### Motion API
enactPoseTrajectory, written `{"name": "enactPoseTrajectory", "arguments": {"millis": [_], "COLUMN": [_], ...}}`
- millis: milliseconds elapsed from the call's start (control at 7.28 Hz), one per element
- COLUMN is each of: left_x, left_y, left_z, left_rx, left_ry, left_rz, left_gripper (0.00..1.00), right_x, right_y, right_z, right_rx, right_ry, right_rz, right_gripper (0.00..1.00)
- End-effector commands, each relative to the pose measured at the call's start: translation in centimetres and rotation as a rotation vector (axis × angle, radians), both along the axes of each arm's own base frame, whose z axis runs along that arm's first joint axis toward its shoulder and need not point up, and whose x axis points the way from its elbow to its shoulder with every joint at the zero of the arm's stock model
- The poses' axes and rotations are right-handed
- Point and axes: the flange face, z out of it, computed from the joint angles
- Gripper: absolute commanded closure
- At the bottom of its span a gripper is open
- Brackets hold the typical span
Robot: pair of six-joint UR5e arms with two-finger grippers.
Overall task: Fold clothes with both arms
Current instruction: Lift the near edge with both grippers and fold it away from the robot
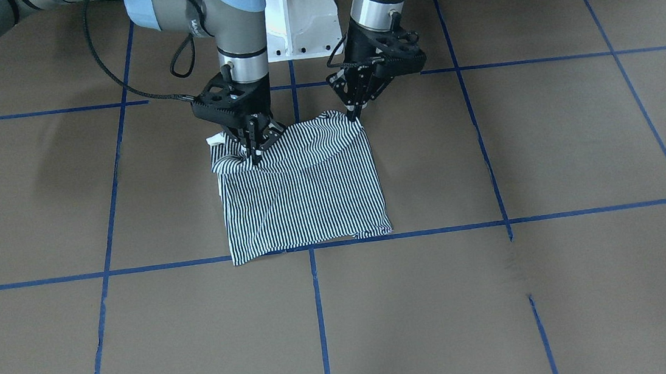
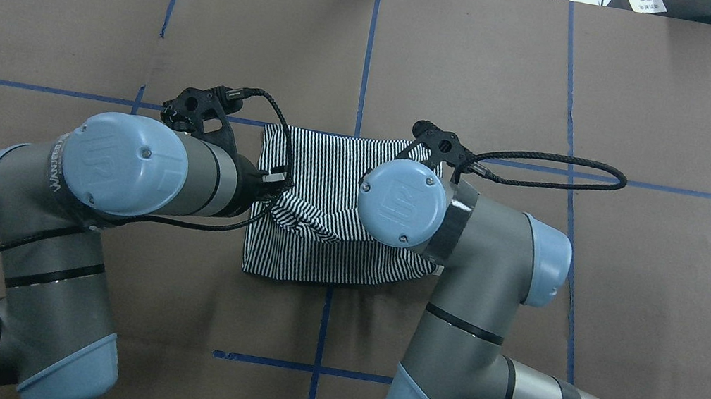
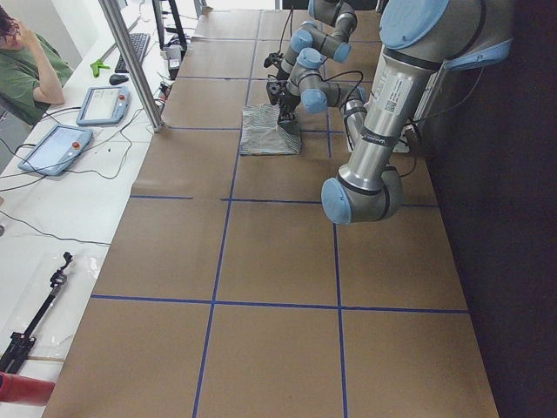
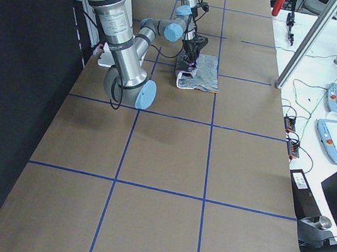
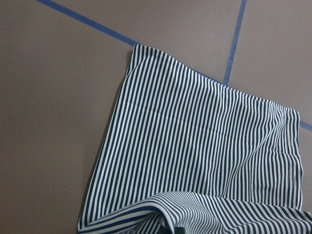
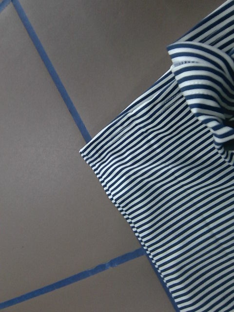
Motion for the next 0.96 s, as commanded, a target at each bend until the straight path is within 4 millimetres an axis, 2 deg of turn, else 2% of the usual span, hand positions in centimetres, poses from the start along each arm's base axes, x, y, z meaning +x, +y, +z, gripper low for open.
{"name": "enactPoseTrajectory", "arguments": {"millis": [0, 137, 412, 824], "left_x": [0.8, 2.0, 3.5, 4.4], "left_y": [-4.0, -5.4, -7.7, -8.4], "left_z": [1.8, 3.2, 5.5, 6.0], "left_rx": [0.043, 0.043, 0.039, 0.031], "left_ry": [-0.048, -0.053, -0.062, -0.076], "left_rz": [-0.013, -0.021, -0.038, -0.039], "left_gripper": [1.00, 1.00, 1.00, 1.00], "right_x": [-3.1, -3.6, -3.3, -3.4], "right_y": [-3.5, -4.4, -5.2, -5.2], "right_z": [2.4, 3.5, 3.9, 3.9], "right_rx": [0.029, 0.042, 0.050, 0.063], "right_ry": [0.014, 0.023, 0.036, 0.045], "right_rz": [-0.006, -0.012, -0.014, -0.032], "right_gripper": [1.00, 1.00, 1.00, 1.00]}}
